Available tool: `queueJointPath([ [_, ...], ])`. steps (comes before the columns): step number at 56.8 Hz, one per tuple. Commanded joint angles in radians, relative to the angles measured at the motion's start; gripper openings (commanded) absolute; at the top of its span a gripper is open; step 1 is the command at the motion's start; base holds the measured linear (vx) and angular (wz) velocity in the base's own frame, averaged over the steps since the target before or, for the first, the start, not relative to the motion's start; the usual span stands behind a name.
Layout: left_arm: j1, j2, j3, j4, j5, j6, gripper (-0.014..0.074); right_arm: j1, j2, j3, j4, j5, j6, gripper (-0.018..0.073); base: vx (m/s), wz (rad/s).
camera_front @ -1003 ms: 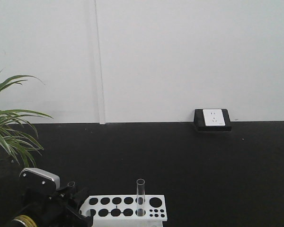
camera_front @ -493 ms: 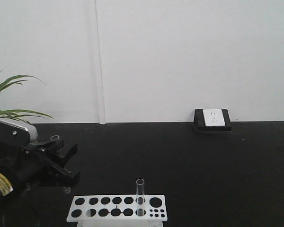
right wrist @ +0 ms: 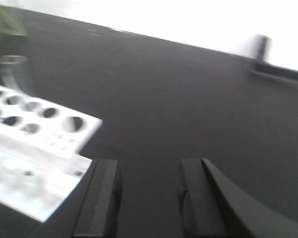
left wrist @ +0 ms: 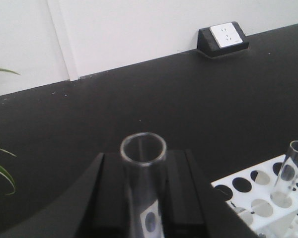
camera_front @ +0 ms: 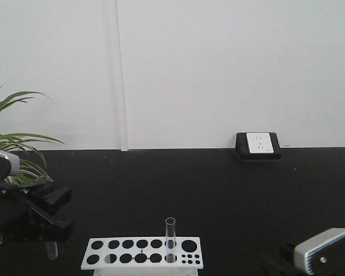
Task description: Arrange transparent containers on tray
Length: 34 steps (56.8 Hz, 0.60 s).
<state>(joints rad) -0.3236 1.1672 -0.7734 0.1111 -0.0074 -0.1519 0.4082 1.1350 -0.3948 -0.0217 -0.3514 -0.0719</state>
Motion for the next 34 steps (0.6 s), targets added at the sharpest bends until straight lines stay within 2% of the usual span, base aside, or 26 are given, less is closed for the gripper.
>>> queueJointPath([
  [1,-0.005,-0.026,-0.029,-0.009,-0.101,-0.004,0.015,0.056,0.086,-0.034,-0.012,-0.214,0.023,0.0384,0.0,0.0],
  [6,-0.005,-0.026,-0.029,-0.009,-0.116,-0.005,0.0149,0.104,0.196,-0.052,-0.014,-0.276,0.072,0.0436,0.0,0.0],
  [12,-0.005,-0.026,-0.029,-0.009,-0.116,-0.005,0.015,0.16,0.296,-0.113,-0.029,-0.287,0.079,0.0495,0.0,0.0],
  [20,-0.005,-0.026,-0.029,-0.009,-0.116,-0.005,0.015,0.217,0.396,-0.215,-0.036,-0.288,0.079,0.0521,0.0,0.0],
  [34,-0.005,-0.026,-0.029,-0.009,-0.115,-0.005,0.0148,0.231,0.525,-0.373,-0.027,-0.287,0.126,0.0521,0.0,0.0],
])
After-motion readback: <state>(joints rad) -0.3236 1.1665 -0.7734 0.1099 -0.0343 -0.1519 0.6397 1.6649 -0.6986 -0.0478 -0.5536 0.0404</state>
